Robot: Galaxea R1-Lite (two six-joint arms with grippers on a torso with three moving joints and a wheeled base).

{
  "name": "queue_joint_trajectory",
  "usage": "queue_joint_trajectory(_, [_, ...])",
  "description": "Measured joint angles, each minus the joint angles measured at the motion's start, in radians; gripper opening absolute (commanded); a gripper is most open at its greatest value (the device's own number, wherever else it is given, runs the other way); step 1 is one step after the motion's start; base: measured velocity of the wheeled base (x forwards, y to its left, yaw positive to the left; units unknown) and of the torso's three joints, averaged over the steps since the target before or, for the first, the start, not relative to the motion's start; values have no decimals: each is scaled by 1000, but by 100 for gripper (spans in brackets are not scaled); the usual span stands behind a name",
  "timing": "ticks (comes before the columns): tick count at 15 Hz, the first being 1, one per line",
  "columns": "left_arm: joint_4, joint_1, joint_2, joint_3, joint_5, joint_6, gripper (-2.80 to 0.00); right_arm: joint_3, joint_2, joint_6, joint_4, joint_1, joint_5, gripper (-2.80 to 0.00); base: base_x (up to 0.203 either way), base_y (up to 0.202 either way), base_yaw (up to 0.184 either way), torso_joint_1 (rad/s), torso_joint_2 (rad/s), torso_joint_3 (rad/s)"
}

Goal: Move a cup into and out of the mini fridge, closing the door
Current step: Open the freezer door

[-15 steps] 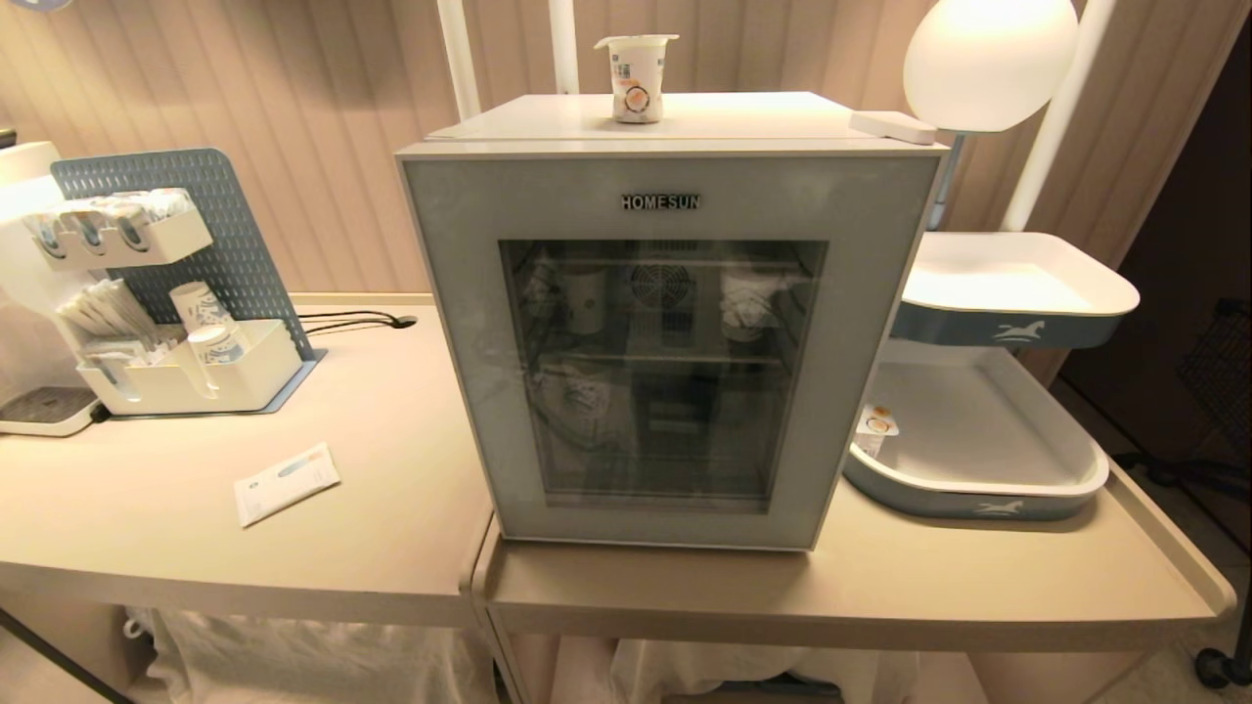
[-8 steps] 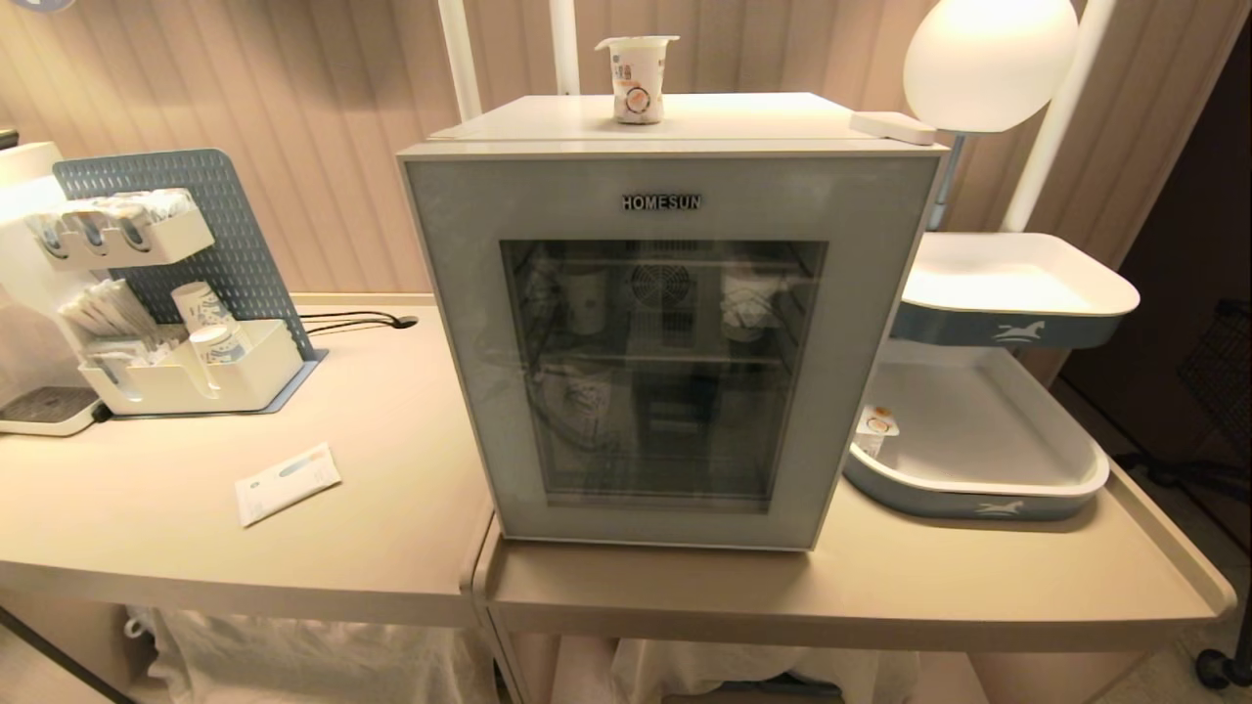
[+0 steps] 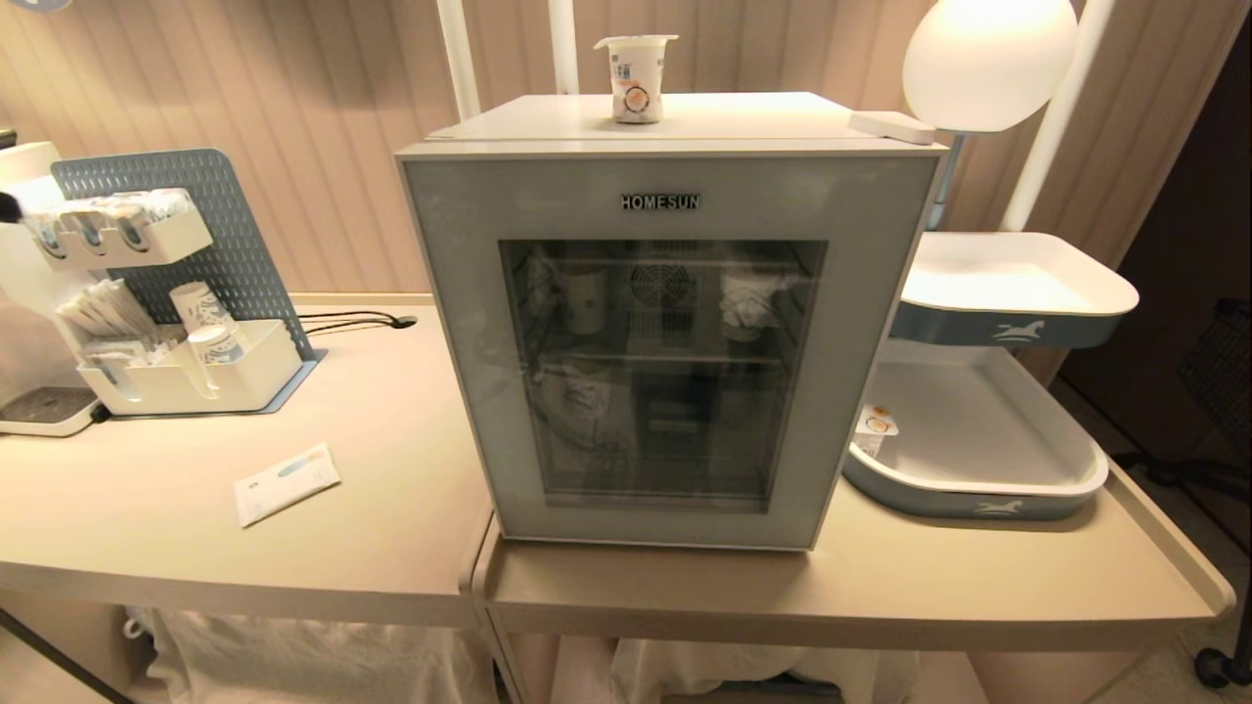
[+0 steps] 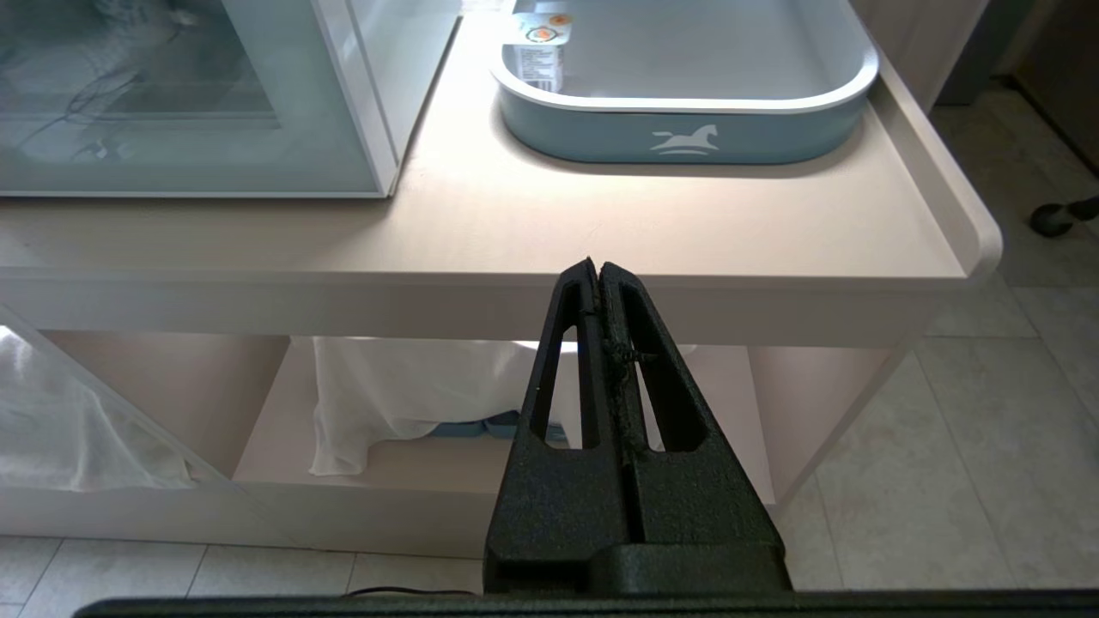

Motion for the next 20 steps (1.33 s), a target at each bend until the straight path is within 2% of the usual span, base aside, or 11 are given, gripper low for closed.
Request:
queue_joint_trajectory(1, [29, 39, 129, -94, -120, 3, -280, 0, 0, 0, 0, 0, 0, -280, 0, 0, 0, 0, 0, 0])
queue_joint_trajectory(3, [90, 133, 353, -237, -428, 37, -280, 0, 0, 0, 0, 1, 0, -280, 0, 0, 0, 0, 0, 0])
queue_joint_trajectory(5, [133, 222, 534, -314, -763, 105, -280, 0, 0, 0, 0, 1, 0, -280, 0, 0, 0, 0, 0, 0])
queue_joint_trajectory(6, [143, 247, 598, -323, -901, 151, -280, 0, 0, 0, 0, 1, 0, -280, 0, 0, 0, 0, 0, 0])
queue_joint_trajectory(7, [146, 258, 644, -313, -1004, 200, -280, 0, 0, 0, 0, 1, 0, -280, 0, 0, 0, 0, 0, 0])
queue_joint_trajectory(8, [144, 258, 681, -289, -1077, 262, -280, 0, 0, 0, 0, 1, 0, -280, 0, 0, 0, 0, 0, 0])
queue_joint_trajectory(10, [143, 236, 728, -231, -1153, 396, -280, 0, 0, 0, 0, 1, 0, -280, 0, 0, 0, 0, 0, 0])
queue_joint_trajectory(11, [140, 226, 739, -200, -1212, 454, -280, 0, 0, 0, -1, 1, 0, -280, 0, 0, 0, 0, 0, 0])
queue_joint_trajectory(13, [129, 195, 737, -140, -1341, 525, -280, 0, 0, 0, -1, 1, 0, -280, 0, 0, 0, 0, 0, 0])
queue_joint_trajectory(15, [62, 155, 728, -100, -1368, 532, -280, 0, 0, 0, -1, 1, 0, -280, 0, 0, 0, 0, 0, 0])
queue_joint_trajectory(20, [-56, 91, 717, -11, -1354, 533, -280, 1, 0, -2, -3, 1, 0, -280, 0, 0, 0, 0, 0, 0])
